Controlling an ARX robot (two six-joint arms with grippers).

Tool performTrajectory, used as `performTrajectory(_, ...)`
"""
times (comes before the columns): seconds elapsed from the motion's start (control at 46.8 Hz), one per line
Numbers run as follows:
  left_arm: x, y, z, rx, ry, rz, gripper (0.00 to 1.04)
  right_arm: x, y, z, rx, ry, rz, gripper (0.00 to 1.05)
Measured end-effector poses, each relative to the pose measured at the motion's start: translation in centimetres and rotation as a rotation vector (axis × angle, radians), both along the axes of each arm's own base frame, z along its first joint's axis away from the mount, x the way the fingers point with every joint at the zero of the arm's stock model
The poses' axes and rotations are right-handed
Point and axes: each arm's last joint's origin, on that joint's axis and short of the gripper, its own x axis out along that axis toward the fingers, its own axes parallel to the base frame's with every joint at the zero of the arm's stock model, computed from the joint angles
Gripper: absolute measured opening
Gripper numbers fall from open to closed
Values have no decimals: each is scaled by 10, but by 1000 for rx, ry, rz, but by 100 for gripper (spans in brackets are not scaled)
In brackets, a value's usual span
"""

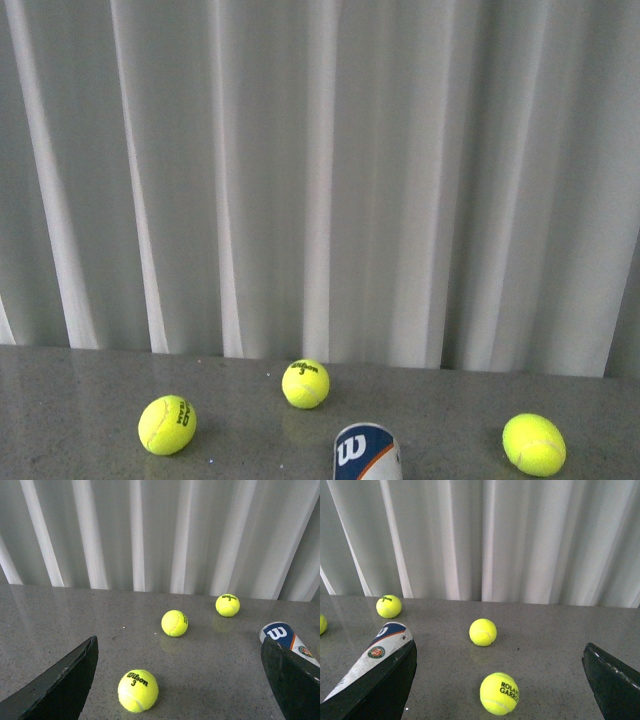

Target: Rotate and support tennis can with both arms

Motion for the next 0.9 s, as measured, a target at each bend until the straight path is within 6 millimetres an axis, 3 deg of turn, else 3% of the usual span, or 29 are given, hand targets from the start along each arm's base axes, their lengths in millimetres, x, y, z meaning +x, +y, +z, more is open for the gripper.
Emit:
performTrajectory(0.513,0,0,0,0,0,0,98,0,0,0,2,7,2,98)
performTrajectory(0.641,0,0,0,0,0,0,98,2,0,0,80,280,49,98)
performTrajectory(0.705,0,0,0,0,0,0,98,6,0,1,106,336,65,98)
performTrajectory(0.791,0,0,0,0,0,0,98,18,4,12,122,369,94,98)
performTrajectory(0.897,0,0,0,0,0,0,98,62,25,33,135,494,216,98)
